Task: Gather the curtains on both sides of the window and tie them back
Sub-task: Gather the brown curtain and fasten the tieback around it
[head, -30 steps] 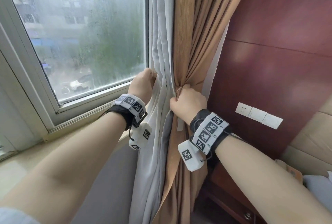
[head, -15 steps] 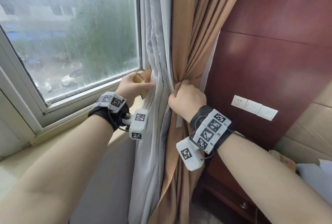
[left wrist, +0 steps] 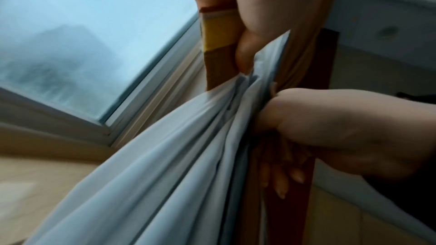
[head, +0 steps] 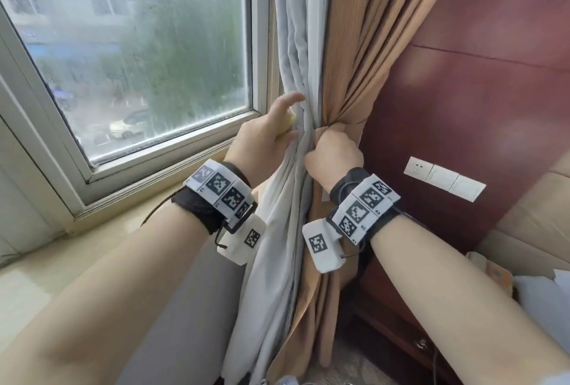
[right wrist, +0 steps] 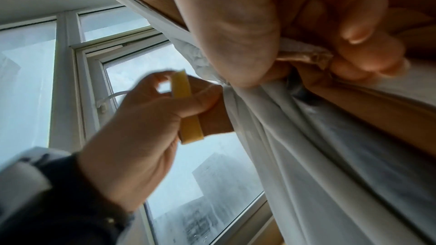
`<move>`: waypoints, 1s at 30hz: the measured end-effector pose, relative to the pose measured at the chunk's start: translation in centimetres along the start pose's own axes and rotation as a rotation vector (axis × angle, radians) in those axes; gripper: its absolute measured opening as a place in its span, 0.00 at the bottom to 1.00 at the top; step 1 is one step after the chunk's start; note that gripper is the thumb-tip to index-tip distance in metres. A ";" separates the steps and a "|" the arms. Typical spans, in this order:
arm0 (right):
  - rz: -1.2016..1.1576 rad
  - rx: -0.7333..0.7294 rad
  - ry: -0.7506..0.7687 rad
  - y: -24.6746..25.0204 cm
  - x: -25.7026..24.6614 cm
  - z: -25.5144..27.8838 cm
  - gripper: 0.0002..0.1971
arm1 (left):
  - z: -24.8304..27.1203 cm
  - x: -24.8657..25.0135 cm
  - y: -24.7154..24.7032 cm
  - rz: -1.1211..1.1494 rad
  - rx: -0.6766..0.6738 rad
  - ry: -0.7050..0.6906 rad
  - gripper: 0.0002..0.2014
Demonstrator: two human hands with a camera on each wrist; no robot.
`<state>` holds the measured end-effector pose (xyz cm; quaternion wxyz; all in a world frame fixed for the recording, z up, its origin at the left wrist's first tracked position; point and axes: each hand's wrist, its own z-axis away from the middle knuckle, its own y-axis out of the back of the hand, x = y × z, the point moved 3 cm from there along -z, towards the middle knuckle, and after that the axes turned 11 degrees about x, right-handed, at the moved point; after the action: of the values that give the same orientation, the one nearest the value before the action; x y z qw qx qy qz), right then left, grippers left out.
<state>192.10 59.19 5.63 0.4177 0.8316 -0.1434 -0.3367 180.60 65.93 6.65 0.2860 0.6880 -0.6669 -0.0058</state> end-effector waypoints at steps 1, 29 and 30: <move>-0.010 0.017 0.003 0.1 0.0 0.1 0.22 | 0.1 0.4 -0.3 -0.029 -0.041 -0.115 0.18; -0.337 -0.156 0.707 1.4 0.9 -2.0 0.05 | 0.7 -2.7 -1.9 0.082 -0.215 0.244 0.14; -0.321 -0.134 0.747 1.4 0.7 -1.9 0.05 | 0.7 -2.8 -2.0 0.096 -0.234 0.266 0.13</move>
<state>193.94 59.16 7.25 0.4364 0.8795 0.1718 -0.0811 181.90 68.11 4.25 0.4499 0.6120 -0.6501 0.0215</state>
